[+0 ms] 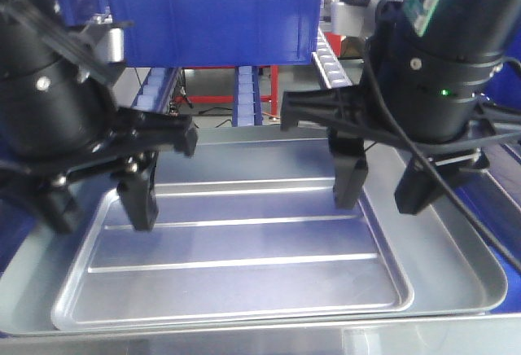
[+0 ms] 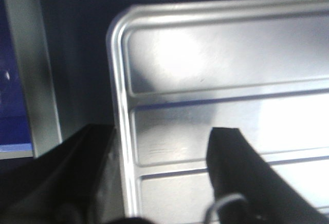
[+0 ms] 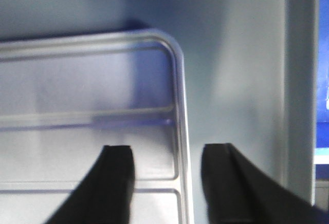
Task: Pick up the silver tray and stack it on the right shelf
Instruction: 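Lower the tray onto the silver tray on the shelf and open grippers, then raise both grippers up and away from the stacked trays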
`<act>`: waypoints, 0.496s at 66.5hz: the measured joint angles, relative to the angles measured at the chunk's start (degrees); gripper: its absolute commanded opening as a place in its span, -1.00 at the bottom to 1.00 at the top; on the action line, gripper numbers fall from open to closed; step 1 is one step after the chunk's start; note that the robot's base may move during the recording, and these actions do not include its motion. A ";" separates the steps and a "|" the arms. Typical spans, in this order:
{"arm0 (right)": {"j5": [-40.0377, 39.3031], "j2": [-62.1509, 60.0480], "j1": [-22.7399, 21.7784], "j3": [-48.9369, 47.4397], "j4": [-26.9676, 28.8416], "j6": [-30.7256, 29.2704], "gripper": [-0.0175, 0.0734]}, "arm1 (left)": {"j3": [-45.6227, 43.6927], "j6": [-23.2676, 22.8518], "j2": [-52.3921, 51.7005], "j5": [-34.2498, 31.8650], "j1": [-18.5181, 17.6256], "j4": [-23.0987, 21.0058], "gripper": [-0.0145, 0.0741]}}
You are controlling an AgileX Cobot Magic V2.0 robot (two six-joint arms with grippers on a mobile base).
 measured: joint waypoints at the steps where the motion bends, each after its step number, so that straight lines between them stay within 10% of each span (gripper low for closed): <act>1: 0.30 0.00 0.00 -0.40 0.00 0.00 -0.42 | -0.45 0.00 0.00 0.44 0.00 -0.07 -0.50; 7: 2.75 -0.47 0.00 -2.28 0.10 0.00 -0.42 | -3.55 0.00 0.00 4.37 0.00 -0.18 -0.94; 33: 3.55 -2.58 0.00 -4.01 -1.53 0.00 -0.51 | -7.03 -0.13 -0.39 7.59 0.20 4.91 -0.87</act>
